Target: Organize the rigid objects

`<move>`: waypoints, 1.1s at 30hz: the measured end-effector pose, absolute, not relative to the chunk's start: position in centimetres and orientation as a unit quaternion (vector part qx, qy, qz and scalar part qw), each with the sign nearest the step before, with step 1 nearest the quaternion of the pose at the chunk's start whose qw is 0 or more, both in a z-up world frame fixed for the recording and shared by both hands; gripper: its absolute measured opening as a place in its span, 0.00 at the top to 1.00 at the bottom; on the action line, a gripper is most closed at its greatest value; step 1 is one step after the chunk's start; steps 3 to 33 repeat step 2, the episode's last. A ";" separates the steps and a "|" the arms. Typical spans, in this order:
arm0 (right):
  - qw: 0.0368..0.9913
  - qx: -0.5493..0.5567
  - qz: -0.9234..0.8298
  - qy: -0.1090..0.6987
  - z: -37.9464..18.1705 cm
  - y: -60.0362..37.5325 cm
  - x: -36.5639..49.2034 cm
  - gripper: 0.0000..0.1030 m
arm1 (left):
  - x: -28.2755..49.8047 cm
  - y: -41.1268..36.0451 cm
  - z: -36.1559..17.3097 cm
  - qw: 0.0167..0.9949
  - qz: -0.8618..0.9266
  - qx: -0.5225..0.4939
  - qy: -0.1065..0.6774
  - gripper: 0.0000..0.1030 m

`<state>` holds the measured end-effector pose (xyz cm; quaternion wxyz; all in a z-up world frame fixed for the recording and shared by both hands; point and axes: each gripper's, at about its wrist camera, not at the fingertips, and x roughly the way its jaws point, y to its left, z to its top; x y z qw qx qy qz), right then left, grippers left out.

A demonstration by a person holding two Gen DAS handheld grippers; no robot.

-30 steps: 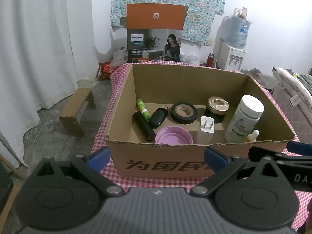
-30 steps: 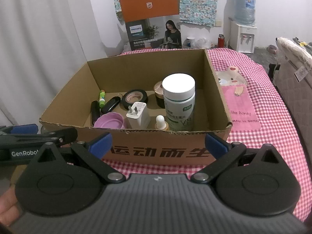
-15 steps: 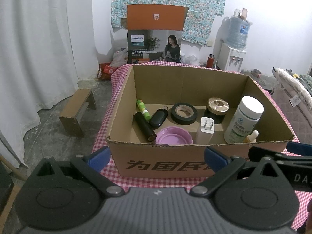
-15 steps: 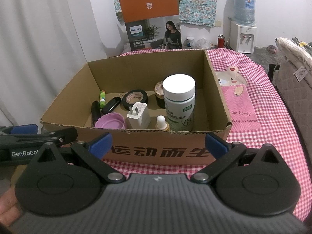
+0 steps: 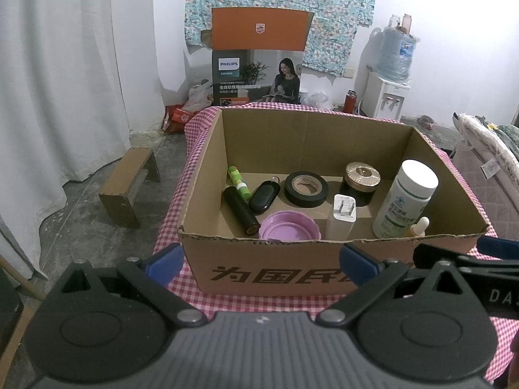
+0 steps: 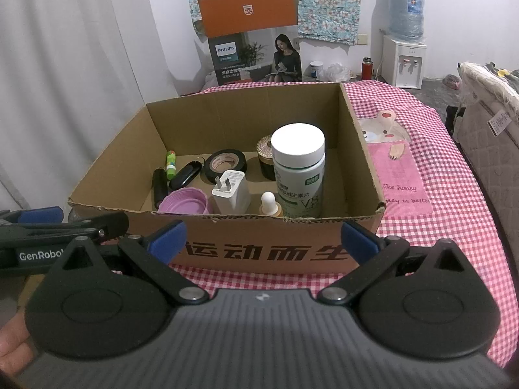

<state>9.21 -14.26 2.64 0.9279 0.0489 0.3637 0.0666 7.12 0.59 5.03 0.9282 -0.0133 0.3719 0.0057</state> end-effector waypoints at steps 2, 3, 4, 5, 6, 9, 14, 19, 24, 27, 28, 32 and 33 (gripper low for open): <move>0.928 0.049 0.067 0.364 2.6 -14.3 9.2 0.01 | 7.1 0.6 5.0 0.928 0.006 -0.013 0.371 0.00; 0.928 0.049 0.067 0.364 2.6 -14.3 9.2 0.01 | 7.1 0.6 5.0 0.928 0.006 -0.013 0.371 0.00; 0.928 0.049 0.067 0.364 2.6 -14.3 9.2 0.01 | 7.1 0.6 5.0 0.928 0.006 -0.013 0.371 0.00; 0.928 0.049 0.067 0.364 2.6 -14.3 9.2 0.01 | 7.1 0.6 5.0 0.928 0.006 -0.013 0.371 0.00; 0.928 0.049 0.067 0.364 2.6 -14.3 9.2 0.01 | 7.1 0.6 5.0 0.928 0.006 -0.013 0.371 0.00; 0.928 0.049 0.067 0.364 2.6 -14.3 9.2 0.01 | 7.1 0.6 5.0 0.928 0.006 -0.013 0.371 0.00; 0.928 0.049 0.067 0.364 2.6 -14.3 9.2 0.01 | 7.1 0.6 5.0 0.928 0.006 -0.013 0.371 0.00; 0.928 0.049 0.067 0.364 2.6 -14.3 9.2 0.01 | 7.1 0.6 5.0 0.928 0.006 -0.013 0.371 0.00; 0.928 0.049 0.067 0.364 2.6 -14.3 9.2 0.01 | 7.1 0.6 5.0 0.928 0.006 -0.013 0.371 0.00; 0.928 0.049 0.067 0.364 2.6 -14.3 9.2 0.01 | 7.1 0.6 5.0 0.928 0.006 -0.013 0.371 0.00; 0.928 0.049 0.067 0.364 2.6 -14.3 9.2 0.01 | 7.1 0.6 5.0 0.928 0.006 -0.013 0.371 0.00; 0.928 0.049 0.067 0.364 2.6 -14.3 9.2 0.01 | 7.1 0.6 5.0 0.928 0.006 -0.013 0.371 0.00; 0.928 0.049 0.067 0.364 2.6 -14.3 9.2 0.01 | 7.1 0.6 5.0 0.928 0.006 -0.013 0.371 0.00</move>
